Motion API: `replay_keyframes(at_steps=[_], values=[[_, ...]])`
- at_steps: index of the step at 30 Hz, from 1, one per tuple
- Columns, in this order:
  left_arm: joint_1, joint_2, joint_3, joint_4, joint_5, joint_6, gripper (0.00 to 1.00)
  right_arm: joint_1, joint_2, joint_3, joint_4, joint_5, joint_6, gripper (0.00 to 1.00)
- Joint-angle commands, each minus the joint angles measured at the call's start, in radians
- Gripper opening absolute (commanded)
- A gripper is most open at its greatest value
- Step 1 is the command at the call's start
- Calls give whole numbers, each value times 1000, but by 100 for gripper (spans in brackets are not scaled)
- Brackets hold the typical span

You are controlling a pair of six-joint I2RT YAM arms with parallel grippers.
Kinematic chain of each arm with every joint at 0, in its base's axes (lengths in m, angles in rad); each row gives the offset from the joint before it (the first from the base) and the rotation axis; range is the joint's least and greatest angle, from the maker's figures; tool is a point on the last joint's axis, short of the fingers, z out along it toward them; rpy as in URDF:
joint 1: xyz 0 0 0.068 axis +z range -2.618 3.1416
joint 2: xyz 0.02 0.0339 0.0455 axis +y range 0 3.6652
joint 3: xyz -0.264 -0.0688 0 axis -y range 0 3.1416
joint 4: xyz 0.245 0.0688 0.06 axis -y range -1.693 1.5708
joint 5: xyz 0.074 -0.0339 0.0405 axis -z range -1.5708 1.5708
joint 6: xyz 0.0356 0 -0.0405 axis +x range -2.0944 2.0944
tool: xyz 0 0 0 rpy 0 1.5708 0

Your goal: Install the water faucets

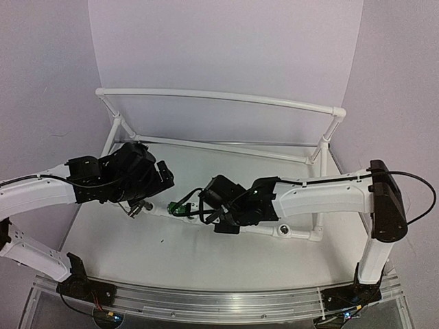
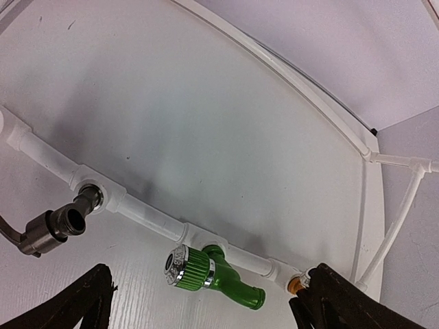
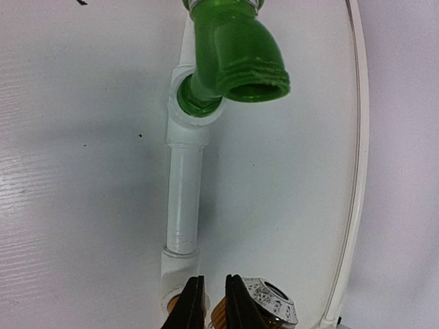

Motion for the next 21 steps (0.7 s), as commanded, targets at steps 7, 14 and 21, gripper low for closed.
replay_keyframes(at_steps=[7,14,21], values=[[7,-20,3,3,-30,-9,100,-68,-10,20,0,42,-21,14],[7,-5,13,6,-26,-3,100,-116,-39,9,-31,26,-25,14],[7,11,25,11,-22,5,100,-146,-54,8,-99,-64,-26,14]])
